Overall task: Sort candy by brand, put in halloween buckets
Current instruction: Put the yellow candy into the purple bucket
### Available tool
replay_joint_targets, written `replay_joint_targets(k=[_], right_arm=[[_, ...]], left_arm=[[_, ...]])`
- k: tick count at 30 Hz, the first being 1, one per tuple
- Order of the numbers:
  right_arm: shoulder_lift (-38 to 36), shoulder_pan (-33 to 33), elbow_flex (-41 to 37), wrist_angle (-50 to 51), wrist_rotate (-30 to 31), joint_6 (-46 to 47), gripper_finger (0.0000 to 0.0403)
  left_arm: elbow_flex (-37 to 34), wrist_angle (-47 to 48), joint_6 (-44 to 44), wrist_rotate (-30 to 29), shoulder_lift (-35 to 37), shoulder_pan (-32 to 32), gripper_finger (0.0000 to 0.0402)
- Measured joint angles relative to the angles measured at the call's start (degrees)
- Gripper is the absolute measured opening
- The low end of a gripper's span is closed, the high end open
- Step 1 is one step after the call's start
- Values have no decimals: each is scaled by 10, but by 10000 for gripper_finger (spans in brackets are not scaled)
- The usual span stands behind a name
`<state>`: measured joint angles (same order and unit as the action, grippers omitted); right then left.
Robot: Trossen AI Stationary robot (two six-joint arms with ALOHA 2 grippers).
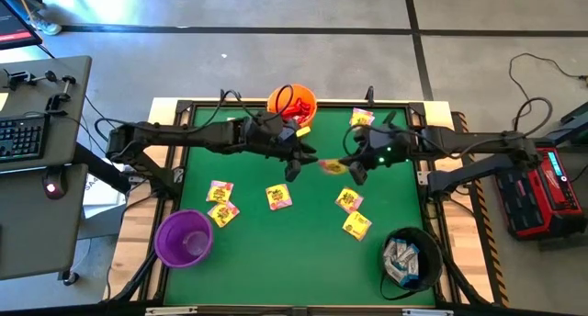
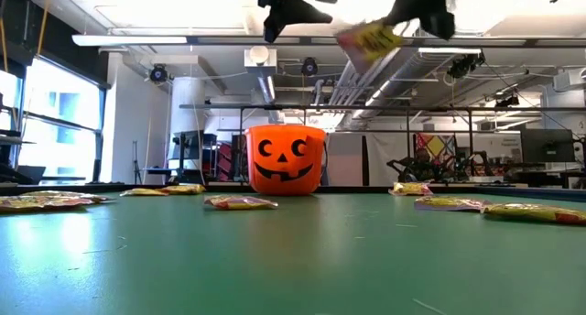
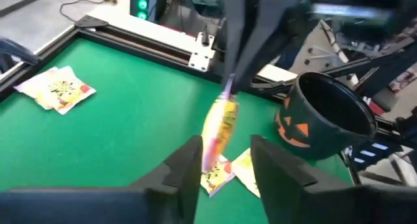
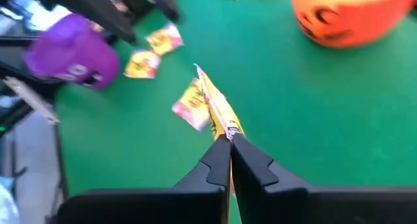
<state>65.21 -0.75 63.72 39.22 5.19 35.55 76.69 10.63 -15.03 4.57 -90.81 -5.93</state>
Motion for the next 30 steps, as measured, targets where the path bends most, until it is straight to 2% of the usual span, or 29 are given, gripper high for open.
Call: replay_joint_targets(k=[3, 8, 11, 17, 20, 23, 30], right_arm=[[0, 0, 0, -32, -21, -11, 0], [2, 4, 0, -73, -12, -18, 0], [6, 8, 0, -95, 3, -10, 0], [19, 13, 0, -121, 4, -5, 0], [22, 13, 0, -126, 2, 0, 0], [23, 13, 0, -133, 2, -1, 0], [23, 13, 0, -141, -25, -14, 0]], left_arm=[[0, -1, -3, -1, 0, 4, 155], [0, 18, 36, 28, -1, 4, 196], [0, 31, 38, 66, -1, 0, 208], [0, 61, 51, 68, -1, -4, 208], [0, 70, 48, 68, -1, -4, 192], [0, 72, 48, 68, -1, -4, 160], [0, 67, 52, 69, -1, -4, 29]])
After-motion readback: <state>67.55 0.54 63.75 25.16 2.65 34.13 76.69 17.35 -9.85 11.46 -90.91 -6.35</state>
